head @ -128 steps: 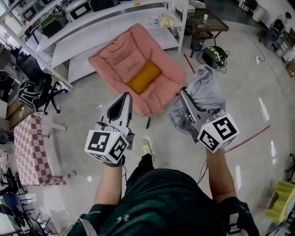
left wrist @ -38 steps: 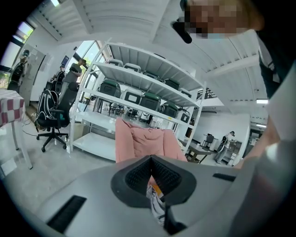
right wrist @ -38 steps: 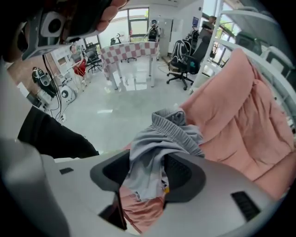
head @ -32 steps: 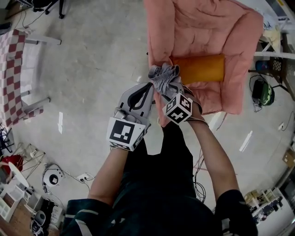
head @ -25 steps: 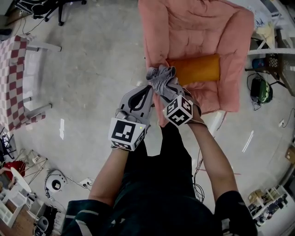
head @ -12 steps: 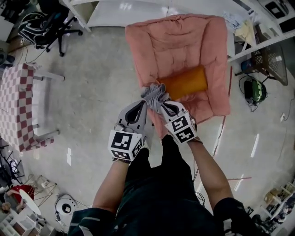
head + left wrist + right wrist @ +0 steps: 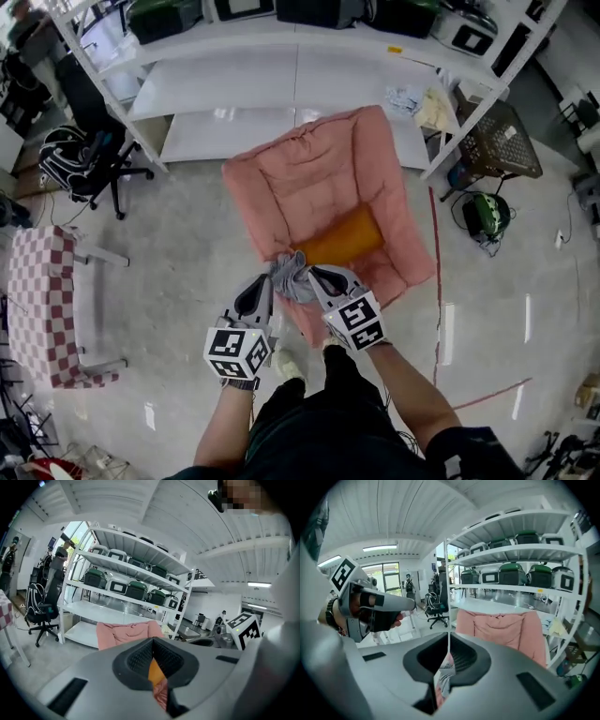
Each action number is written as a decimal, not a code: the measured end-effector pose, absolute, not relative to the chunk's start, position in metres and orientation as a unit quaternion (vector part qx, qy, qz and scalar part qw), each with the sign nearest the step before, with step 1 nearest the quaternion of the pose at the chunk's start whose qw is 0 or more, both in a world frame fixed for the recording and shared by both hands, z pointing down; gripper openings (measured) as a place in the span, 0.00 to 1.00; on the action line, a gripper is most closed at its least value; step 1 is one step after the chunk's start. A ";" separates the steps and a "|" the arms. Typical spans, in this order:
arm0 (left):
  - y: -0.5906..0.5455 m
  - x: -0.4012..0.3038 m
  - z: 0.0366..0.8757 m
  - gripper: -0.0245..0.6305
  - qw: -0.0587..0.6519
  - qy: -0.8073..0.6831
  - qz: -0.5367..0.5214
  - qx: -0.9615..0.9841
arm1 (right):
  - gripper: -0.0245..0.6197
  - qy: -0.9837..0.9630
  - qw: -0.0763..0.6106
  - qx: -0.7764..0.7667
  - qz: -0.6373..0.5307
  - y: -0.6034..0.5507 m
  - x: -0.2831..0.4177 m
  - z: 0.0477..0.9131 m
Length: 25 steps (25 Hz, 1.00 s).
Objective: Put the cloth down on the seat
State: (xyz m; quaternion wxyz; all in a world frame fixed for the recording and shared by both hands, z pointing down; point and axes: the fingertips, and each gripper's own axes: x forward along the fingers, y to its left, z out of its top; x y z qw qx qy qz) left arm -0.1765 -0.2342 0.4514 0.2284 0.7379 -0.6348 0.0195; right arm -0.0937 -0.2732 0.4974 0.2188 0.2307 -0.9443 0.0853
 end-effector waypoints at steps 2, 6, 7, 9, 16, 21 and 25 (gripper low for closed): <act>-0.236 -0.173 0.432 0.05 0.225 -0.634 0.015 0.740 | 0.06 -0.945 0.191 0.252 0.082 -0.279 -0.082 0.471; -0.238 -0.166 0.393 0.05 0.202 -0.625 0.009 0.754 | 0.06 -0.942 0.149 0.289 0.079 -0.287 -0.061 0.425; -0.238 -0.166 0.384 0.05 0.195 -0.624 0.007 0.756 | 0.06 -0.942 0.142 0.294 0.077 -0.289 -0.059 0.416; -0.235 -0.166 0.370 0.05 0.187 -0.624 0.002 0.759 | 0.06 -0.942 0.130 0.300 0.070 -0.289 -0.056 0.399; -0.229 -0.164 0.325 0.05 0.158 -0.623 -0.007 0.766 | 0.05 -0.947 0.084 0.306 0.056 -0.285 -0.046 0.341; -0.224 -0.170 0.299 0.05 0.137 -0.625 -0.016 0.768 | 0.05 -0.951 0.063 0.301 0.045 -0.278 -0.051 0.311; -0.222 -0.170 0.278 0.05 0.118 -0.627 -0.024 0.770 | 0.05 -0.954 0.049 0.294 0.028 -0.275 -0.052 0.289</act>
